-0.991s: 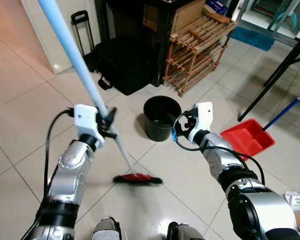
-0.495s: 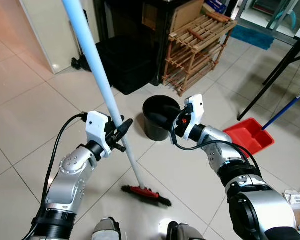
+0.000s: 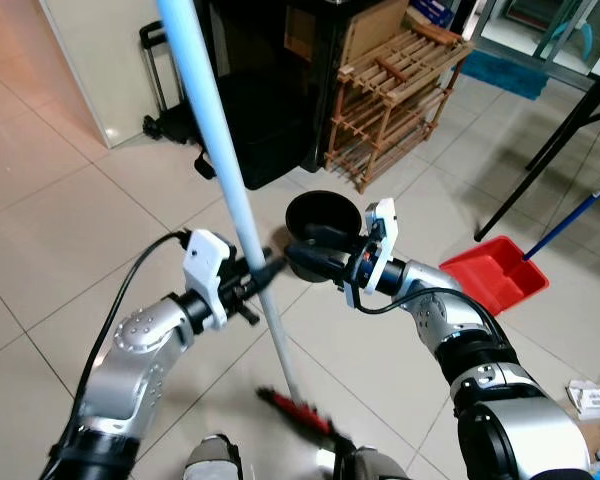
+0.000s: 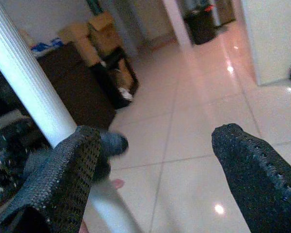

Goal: Sweep floor

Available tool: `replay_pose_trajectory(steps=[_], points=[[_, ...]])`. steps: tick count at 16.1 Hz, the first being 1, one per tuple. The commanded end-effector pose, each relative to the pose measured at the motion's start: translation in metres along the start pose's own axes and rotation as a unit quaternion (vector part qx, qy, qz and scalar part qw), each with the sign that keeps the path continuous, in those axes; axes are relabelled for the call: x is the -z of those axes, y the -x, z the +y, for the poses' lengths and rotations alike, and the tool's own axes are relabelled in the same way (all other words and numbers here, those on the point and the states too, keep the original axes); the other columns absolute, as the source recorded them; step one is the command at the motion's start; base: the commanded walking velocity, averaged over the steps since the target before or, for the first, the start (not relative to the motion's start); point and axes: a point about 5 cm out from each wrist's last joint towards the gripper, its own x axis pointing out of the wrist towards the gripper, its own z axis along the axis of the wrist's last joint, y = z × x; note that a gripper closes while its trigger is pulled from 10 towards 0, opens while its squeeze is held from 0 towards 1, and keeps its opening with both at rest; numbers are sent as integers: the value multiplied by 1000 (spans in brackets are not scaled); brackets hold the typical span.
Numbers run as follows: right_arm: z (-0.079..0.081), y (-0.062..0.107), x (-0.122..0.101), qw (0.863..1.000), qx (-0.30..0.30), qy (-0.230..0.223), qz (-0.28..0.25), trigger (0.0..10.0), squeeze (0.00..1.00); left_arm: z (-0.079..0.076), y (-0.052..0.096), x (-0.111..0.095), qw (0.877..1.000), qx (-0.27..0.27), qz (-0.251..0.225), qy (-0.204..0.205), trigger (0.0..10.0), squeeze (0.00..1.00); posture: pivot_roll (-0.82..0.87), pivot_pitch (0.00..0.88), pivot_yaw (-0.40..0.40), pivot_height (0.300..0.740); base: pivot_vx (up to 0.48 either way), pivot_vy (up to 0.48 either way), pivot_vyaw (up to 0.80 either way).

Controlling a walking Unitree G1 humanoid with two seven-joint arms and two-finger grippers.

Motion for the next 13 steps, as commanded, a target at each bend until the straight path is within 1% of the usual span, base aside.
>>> replay_pose_trajectory(steps=[1,3,5,8,10,13], points=[[1,3,-1,1000,-11,-5,-4,10000,0,-9,-1,-9,999,40,-22,10,10000,0,67,145,-30,740,0,0,0],[1,6,-2,1000,-20,-11,-2,10000,0,-11,0,-12,998,61,-28,20,10000,0,69,144,-31,740,0,0,0],[1,8,-2,1000,-26,-16,0,10000,0,-14,5,-17,995,89,-25,26,10000,0,70,146,-32,740,0,0,0],[0,9,-3,999,-28,-20,7,10000,0,-24,10,-17,991,131,0,35,10000,0,72,149,-32,740,0,0,0],[-1,10,-4,999,-29,-29,1,10000,0,-29,12,-16,989,146,9,38,10000,0,72,149,-32,740,0,0,0],[-1,11,-3,999,-32,-30,4,10000,0,-30,13,-18,988,148,10,40,10000,0,73,152,-33,740,0,0,0]])
